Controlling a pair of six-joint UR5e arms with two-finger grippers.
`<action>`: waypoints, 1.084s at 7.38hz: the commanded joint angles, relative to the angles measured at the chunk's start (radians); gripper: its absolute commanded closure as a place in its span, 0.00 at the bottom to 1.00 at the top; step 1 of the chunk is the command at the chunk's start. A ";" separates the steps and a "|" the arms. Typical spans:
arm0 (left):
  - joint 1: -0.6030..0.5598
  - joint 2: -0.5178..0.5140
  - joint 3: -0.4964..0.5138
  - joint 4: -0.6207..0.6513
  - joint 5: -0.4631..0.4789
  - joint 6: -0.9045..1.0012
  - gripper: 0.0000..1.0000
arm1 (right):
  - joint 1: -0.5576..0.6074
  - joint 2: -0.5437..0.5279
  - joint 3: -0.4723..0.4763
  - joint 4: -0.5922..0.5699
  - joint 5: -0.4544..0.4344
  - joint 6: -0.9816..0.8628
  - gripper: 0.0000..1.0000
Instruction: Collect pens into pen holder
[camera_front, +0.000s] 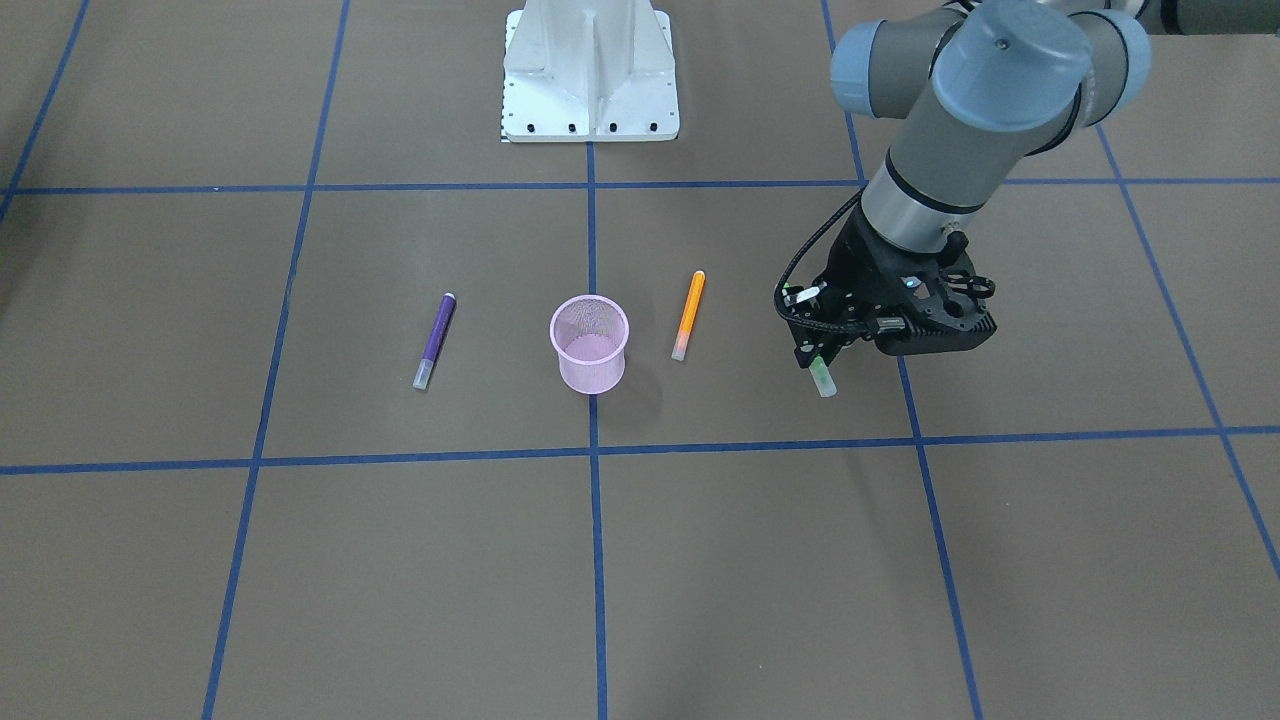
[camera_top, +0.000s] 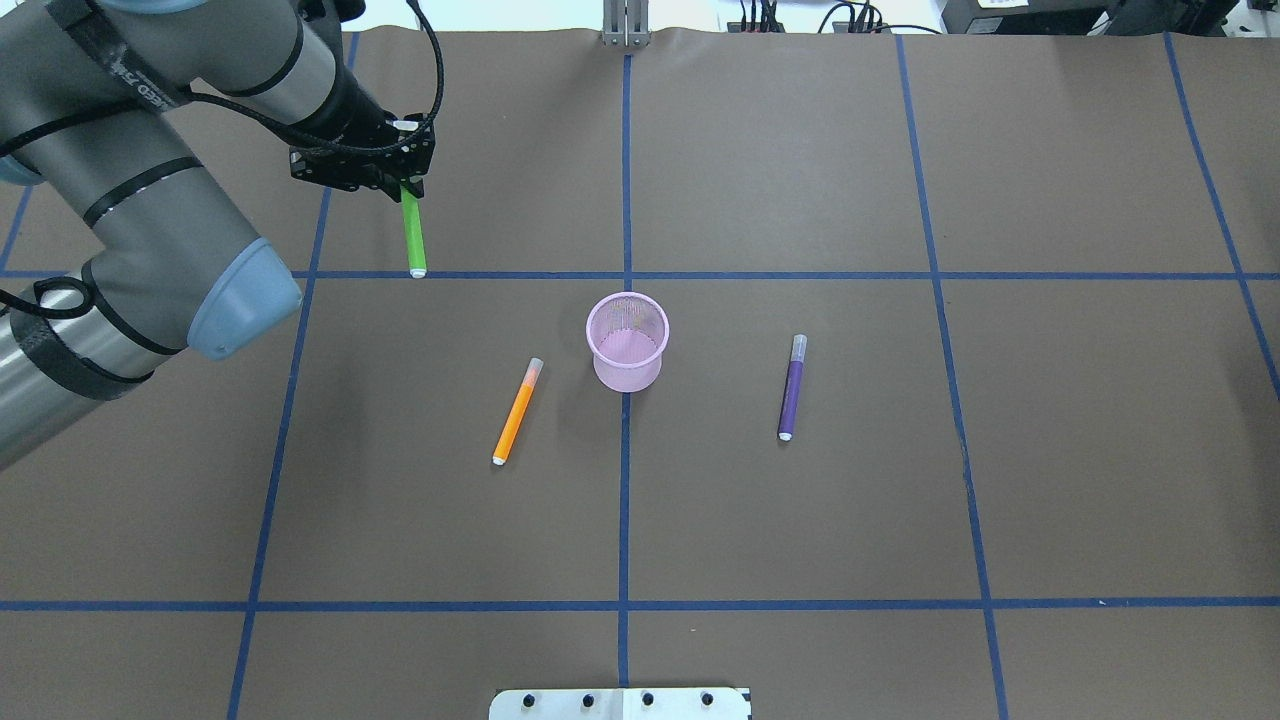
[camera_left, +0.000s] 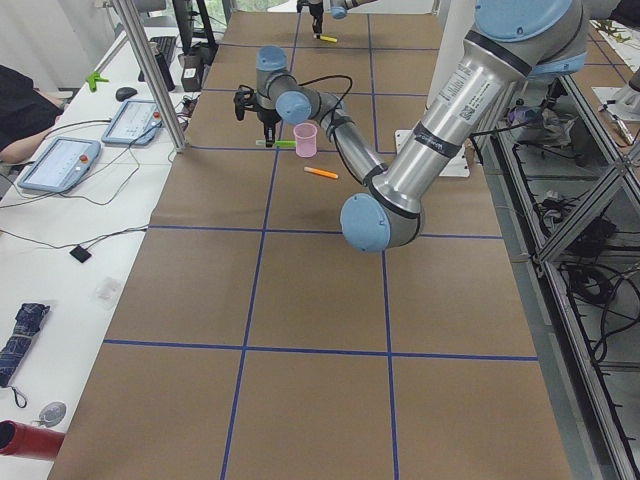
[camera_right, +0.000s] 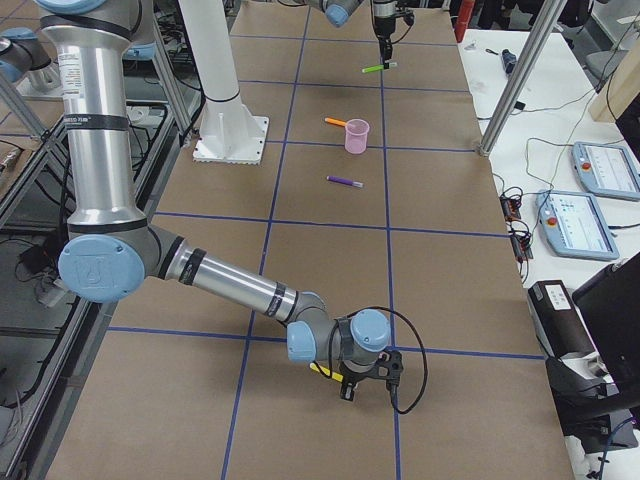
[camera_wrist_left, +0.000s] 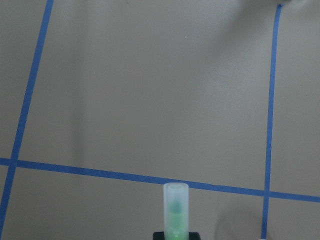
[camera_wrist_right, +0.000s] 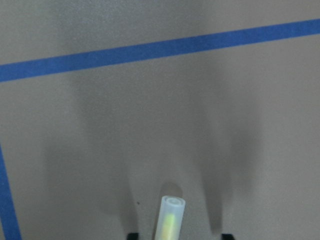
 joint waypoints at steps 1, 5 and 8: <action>0.000 -0.001 0.000 0.000 0.000 0.000 1.00 | 0.001 0.000 0.001 0.000 -0.002 -0.001 0.72; 0.000 -0.001 -0.002 0.000 0.000 0.000 1.00 | 0.000 0.001 -0.002 0.000 -0.004 -0.001 0.69; 0.000 0.001 -0.002 0.000 0.000 0.000 1.00 | 0.000 -0.002 -0.005 0.026 0.001 -0.001 0.56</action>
